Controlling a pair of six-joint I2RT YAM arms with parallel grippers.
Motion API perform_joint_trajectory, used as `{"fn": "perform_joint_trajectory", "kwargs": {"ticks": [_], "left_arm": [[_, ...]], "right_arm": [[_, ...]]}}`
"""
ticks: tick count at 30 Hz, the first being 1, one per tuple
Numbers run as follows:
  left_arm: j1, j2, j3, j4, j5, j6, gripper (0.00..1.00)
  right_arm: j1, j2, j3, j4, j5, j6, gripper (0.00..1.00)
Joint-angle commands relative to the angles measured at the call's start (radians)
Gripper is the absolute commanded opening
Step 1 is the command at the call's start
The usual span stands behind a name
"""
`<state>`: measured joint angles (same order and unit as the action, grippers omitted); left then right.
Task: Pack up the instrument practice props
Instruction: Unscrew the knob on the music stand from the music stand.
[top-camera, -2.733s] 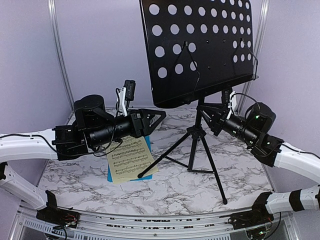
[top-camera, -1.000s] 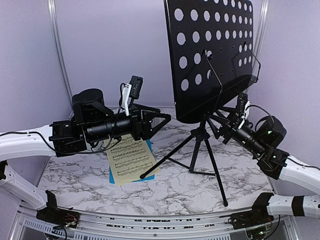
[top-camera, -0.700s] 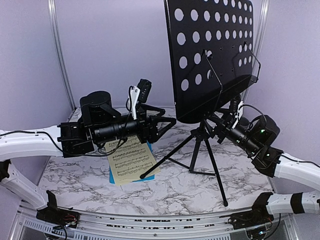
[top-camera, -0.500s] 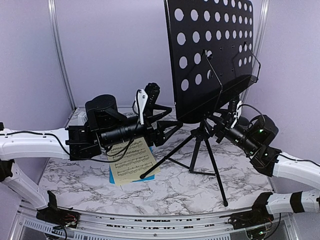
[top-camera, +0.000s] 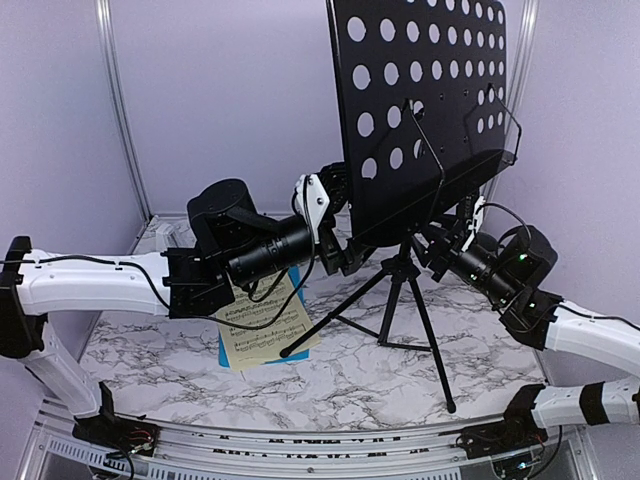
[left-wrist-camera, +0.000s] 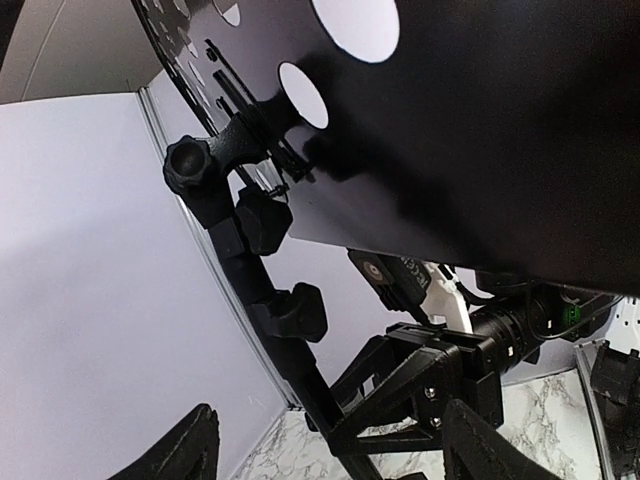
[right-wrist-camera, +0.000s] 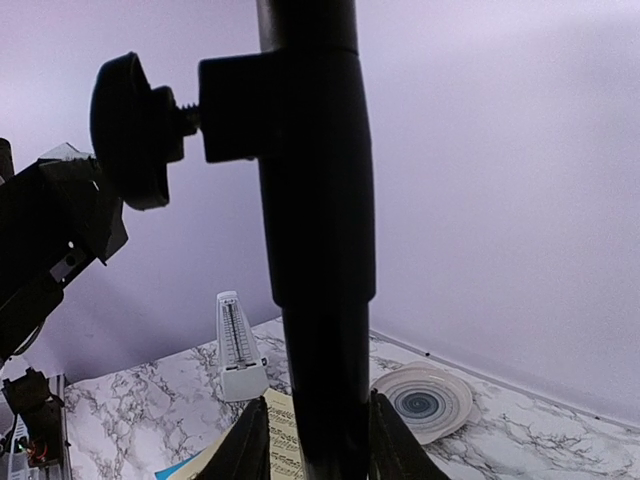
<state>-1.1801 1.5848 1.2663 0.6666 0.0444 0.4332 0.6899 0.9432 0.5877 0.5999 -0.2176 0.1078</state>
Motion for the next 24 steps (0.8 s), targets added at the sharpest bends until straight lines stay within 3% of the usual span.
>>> {"fn": "perform_joint_trajectory", "kwargs": {"ticks": [1, 10, 17, 24], "left_arm": [[-0.004, 0.034, 0.037, 0.105, 0.011, 0.081, 0.77], [-0.007, 0.091, 0.051, 0.187, 0.028, 0.184, 0.78], [-0.004, 0.143, 0.117, 0.165, 0.019, 0.213, 0.8], [0.014, 0.228, 0.21, 0.201, 0.022, 0.274, 0.78]], "right_arm": [[0.002, -0.006, 0.062, 0.059, -0.003, 0.002, 0.34], [0.002, -0.013, 0.057, 0.128, -0.011, -0.002, 0.34], [0.002, 0.021, 0.095, 0.146, -0.022, 0.006, 0.17], [0.002, 0.045, 0.108, 0.15, -0.025, 0.006, 0.17]]}}
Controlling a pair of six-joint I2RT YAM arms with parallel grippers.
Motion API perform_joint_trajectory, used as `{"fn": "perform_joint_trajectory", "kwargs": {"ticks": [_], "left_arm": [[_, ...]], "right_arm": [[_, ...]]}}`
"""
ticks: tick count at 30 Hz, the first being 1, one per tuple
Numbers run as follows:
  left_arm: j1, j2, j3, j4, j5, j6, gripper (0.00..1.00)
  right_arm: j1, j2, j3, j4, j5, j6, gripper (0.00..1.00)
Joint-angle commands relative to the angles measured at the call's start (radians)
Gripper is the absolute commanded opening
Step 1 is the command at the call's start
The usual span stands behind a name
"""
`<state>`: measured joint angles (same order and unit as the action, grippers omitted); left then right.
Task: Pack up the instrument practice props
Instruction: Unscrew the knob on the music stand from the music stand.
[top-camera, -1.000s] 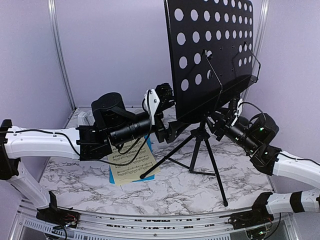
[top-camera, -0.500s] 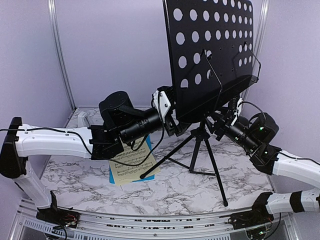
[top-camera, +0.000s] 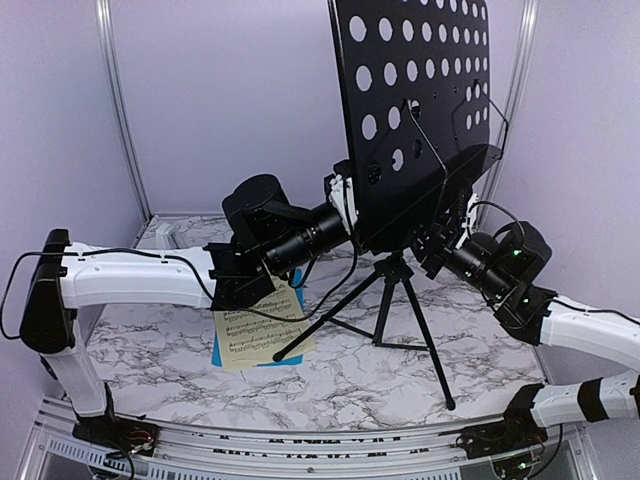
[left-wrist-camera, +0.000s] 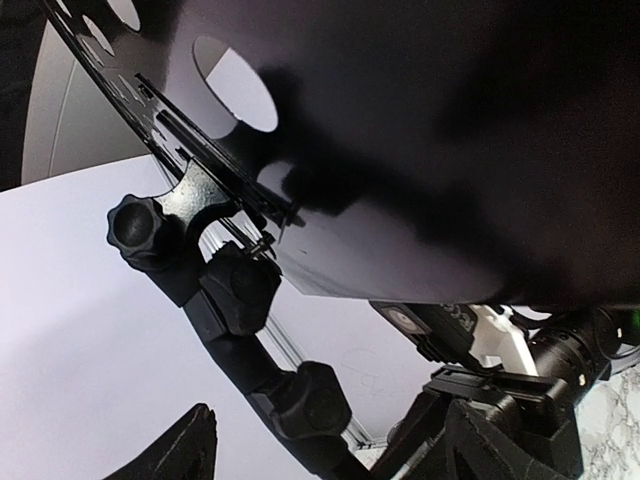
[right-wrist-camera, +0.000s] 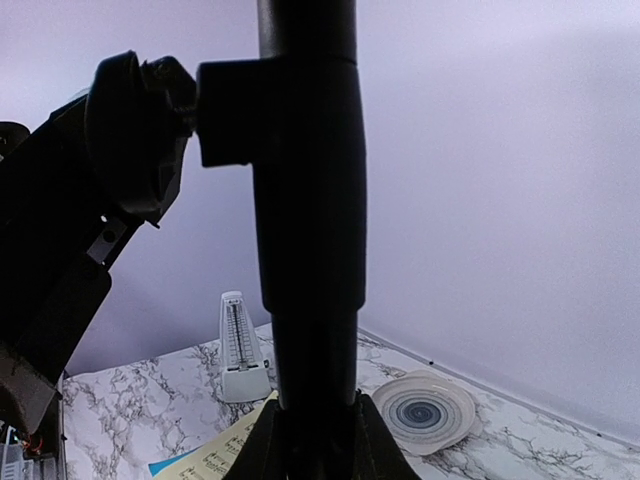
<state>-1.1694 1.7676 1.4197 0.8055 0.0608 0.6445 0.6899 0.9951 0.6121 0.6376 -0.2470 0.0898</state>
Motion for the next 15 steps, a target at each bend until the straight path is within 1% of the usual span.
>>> {"fn": "perform_joint_trajectory", "kwargs": {"ticks": [1, 4, 9, 11, 15], "left_arm": [[0.005, 0.056, 0.064, 0.067, 0.007, 0.078, 0.77], [0.02, 0.065, 0.075, 0.057, 0.031, 0.114, 0.75], [0.072, 0.051, 0.025, 0.046, 0.161, 0.283, 0.71], [0.091, 0.043, -0.003, 0.083, 0.204, 0.326, 0.7], [0.108, 0.03, -0.009, 0.049, 0.257, 0.408, 0.68]], "right_arm": [[0.002, -0.01, 0.08, 0.11, 0.012, 0.022, 0.16], [0.002, -0.011, 0.08, 0.107, 0.027, 0.019, 0.16], [0.002, -0.021, 0.092, 0.073, 0.033, 0.012, 0.16], [0.002, -0.021, 0.091, 0.07, 0.035, 0.014, 0.16], [0.002, -0.017, 0.096, 0.065, 0.035, 0.015, 0.16]]}}
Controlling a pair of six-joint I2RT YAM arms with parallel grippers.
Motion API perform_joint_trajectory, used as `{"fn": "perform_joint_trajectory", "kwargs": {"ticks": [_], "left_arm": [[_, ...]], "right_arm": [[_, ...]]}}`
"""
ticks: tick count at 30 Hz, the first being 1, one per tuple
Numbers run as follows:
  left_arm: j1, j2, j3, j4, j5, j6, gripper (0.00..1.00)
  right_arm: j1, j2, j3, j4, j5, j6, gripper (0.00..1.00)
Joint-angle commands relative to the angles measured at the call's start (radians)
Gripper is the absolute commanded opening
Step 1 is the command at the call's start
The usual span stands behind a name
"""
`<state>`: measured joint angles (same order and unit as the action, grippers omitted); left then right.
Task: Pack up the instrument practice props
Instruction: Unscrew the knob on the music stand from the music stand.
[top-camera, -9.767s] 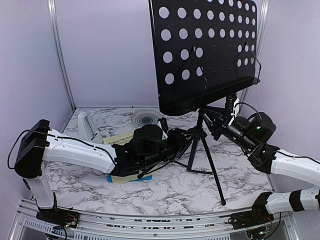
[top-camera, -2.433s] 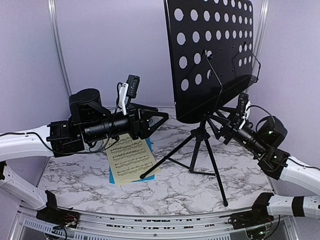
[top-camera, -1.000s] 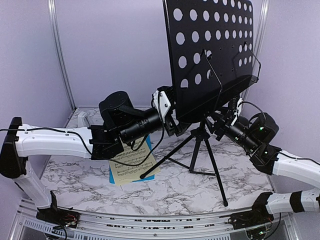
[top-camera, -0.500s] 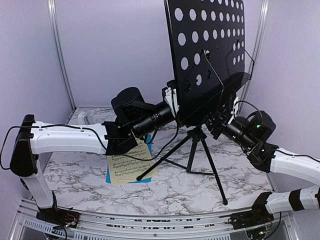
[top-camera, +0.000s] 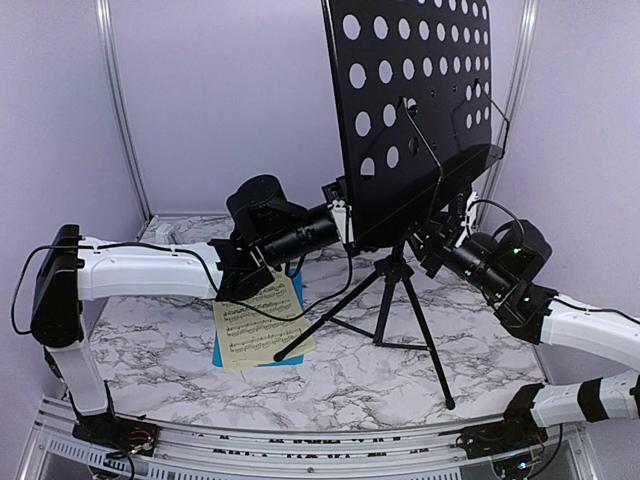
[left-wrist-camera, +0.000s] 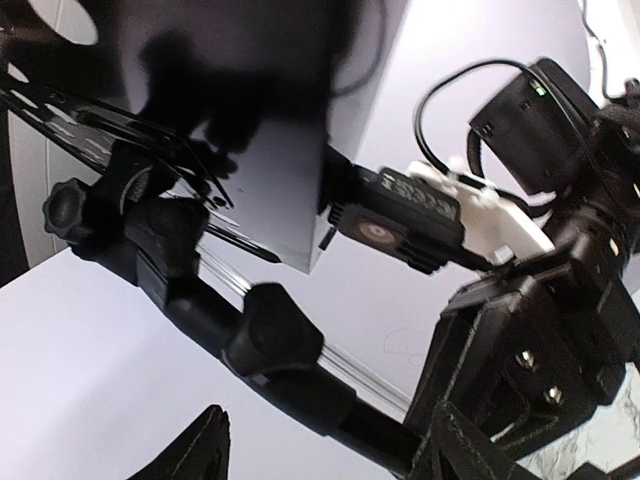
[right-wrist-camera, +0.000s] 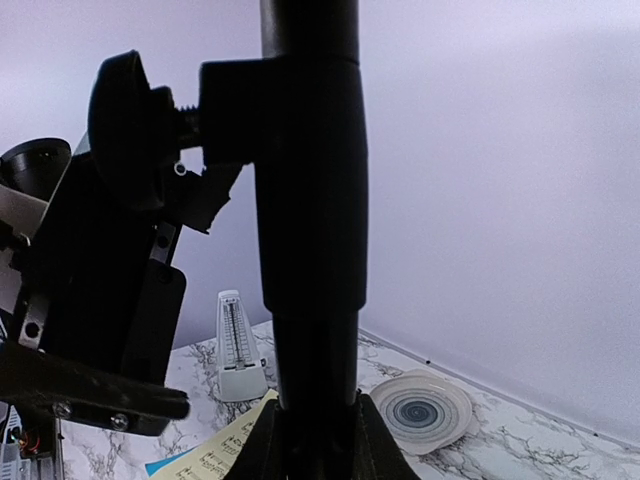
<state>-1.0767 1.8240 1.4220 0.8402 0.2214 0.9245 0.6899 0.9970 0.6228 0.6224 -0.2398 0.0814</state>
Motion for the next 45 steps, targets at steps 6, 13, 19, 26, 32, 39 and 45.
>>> {"fn": "perform_joint_trajectory", "kwargs": {"ticks": [6, 13, 19, 26, 32, 39, 45], "left_arm": [[0.017, -0.006, -0.02, 0.095, 0.085, 0.23, 0.68], [0.018, 0.01, -0.011, 0.205, 0.078, 0.232, 0.7], [0.023, 0.032, 0.009, 0.229, 0.099, 0.258, 0.66], [0.03, 0.043, 0.033, 0.19, 0.143, 0.267, 0.55], [0.031, 0.064, 0.06, 0.179, 0.126, 0.293, 0.54], [0.03, 0.079, 0.085, 0.182, 0.13, 0.298, 0.5], [0.031, 0.089, 0.1, 0.171, 0.143, 0.303, 0.44]], "right_arm": [[0.002, -0.004, 0.087, 0.078, 0.024, 0.026, 0.16], [0.002, -0.005, 0.077, 0.085, 0.03, 0.03, 0.16], [0.002, 0.001, 0.083, 0.08, 0.025, 0.033, 0.16], [0.002, 0.001, 0.085, 0.08, 0.026, 0.034, 0.16], [0.001, 0.001, 0.086, 0.079, 0.023, 0.034, 0.16], [0.002, 0.002, 0.086, 0.077, 0.025, 0.034, 0.16], [0.002, 0.004, 0.086, 0.076, 0.023, 0.036, 0.16]]}}
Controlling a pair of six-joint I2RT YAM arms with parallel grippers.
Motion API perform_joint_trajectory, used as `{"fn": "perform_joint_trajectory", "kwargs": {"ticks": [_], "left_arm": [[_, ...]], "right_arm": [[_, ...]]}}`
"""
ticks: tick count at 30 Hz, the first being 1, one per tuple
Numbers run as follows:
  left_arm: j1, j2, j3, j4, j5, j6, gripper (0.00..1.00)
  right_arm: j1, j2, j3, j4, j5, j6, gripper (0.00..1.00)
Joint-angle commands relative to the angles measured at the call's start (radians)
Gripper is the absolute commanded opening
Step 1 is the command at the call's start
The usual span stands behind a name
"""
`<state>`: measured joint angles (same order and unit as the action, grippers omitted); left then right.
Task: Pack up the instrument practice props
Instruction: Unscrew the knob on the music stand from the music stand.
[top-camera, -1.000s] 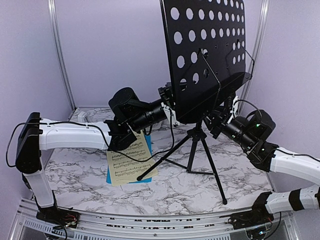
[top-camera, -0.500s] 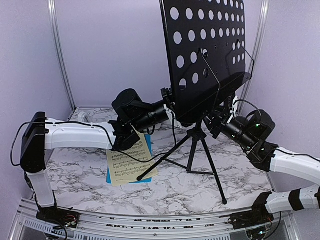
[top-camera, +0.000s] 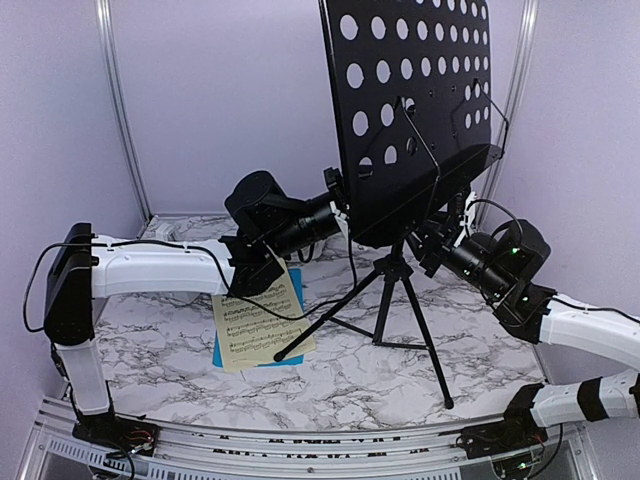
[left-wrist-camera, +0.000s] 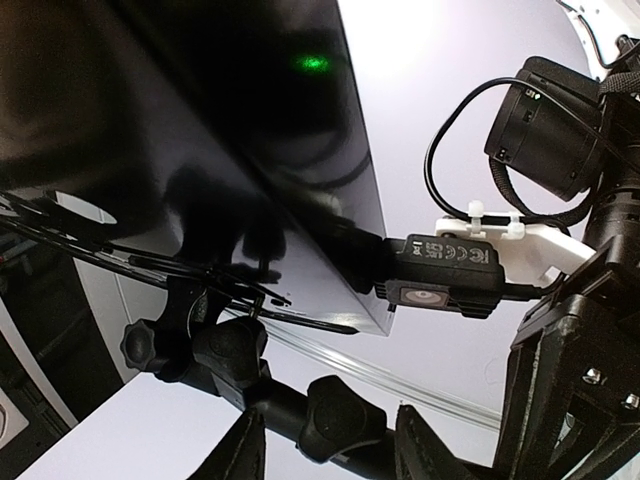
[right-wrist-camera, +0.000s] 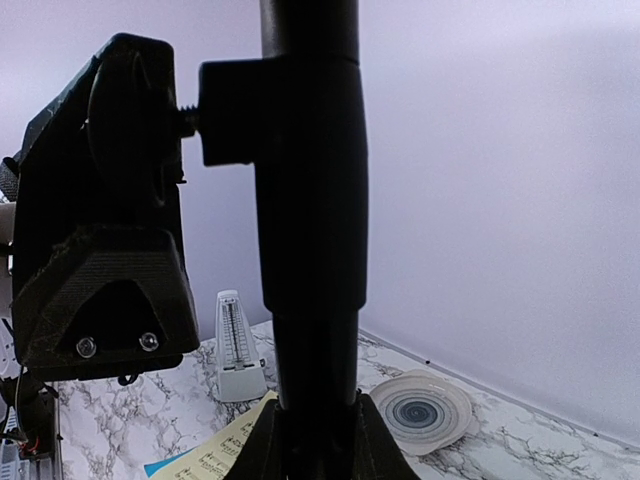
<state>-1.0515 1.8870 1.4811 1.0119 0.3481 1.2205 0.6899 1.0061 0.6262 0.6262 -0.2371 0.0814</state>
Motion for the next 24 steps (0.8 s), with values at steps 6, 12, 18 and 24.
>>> {"fn": "perform_joint_trajectory", "kwargs": {"ticks": [6, 12, 18, 24], "left_arm": [[0.006, 0.034, 0.056, -0.027, 0.017, 0.027, 0.34], [0.005, 0.038, 0.062, -0.05, 0.008, 0.04, 0.31], [0.005, 0.044, 0.063, -0.047, 0.001, 0.045, 0.24], [-0.001, 0.059, 0.064, 0.002, -0.026, 0.049, 0.05]], "right_arm": [[0.002, -0.003, 0.084, 0.075, 0.021, 0.039, 0.16], [0.002, -0.003, 0.084, 0.076, 0.018, 0.041, 0.16], [0.002, -0.003, 0.084, 0.078, 0.016, 0.043, 0.16], [0.002, 0.002, 0.085, 0.079, 0.016, 0.045, 0.15]]}}
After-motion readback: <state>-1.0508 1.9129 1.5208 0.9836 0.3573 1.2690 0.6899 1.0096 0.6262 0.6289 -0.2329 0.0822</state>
